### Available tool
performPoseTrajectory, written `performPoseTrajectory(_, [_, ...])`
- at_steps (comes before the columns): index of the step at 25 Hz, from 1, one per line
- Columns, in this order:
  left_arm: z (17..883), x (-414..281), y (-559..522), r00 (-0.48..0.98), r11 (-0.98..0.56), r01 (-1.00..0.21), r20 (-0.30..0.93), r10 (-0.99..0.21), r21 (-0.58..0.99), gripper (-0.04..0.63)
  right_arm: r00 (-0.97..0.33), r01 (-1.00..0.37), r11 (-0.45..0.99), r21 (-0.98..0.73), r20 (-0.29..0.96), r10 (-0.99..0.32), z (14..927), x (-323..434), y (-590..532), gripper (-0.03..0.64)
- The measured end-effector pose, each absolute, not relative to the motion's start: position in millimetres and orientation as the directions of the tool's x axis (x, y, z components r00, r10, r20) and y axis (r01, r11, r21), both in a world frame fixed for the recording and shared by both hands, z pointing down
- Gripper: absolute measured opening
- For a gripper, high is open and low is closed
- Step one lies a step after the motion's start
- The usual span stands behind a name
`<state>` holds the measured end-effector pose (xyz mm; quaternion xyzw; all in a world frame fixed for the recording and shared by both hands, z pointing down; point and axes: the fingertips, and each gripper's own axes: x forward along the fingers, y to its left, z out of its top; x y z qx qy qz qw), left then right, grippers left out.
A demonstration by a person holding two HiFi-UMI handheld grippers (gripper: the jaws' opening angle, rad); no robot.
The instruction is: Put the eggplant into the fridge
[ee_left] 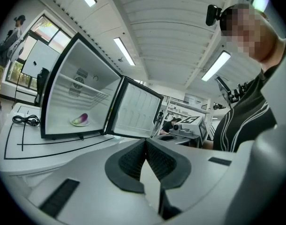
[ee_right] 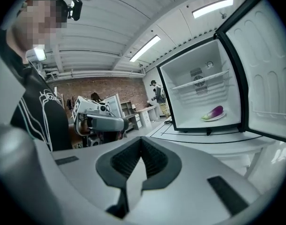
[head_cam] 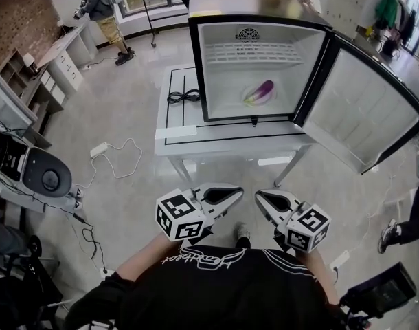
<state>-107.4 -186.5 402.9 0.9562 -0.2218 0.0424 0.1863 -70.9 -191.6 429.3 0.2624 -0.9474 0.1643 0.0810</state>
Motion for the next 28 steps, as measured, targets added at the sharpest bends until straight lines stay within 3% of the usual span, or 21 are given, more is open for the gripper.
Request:
performPoseTrajectory(11, [388.2, -139.5, -97.7, 0.915, -0.866, -0.404, 0.138, -0.38, 0.296, 0.008, -0.841, -0.541, 0.801, -0.257, 0.196, -0.505, 420.7, -107.3, -101.8, 0.006])
performPoseTrajectory(28, [390.2, -148.9, -65.3, 0.925, -0.876, -0.381, 0.125, -0.36, 0.297, 0.008, -0.818, -0.575, 0.78, -0.247, 0.205, -0.538, 422.5, -112.8, -70.9, 0.006])
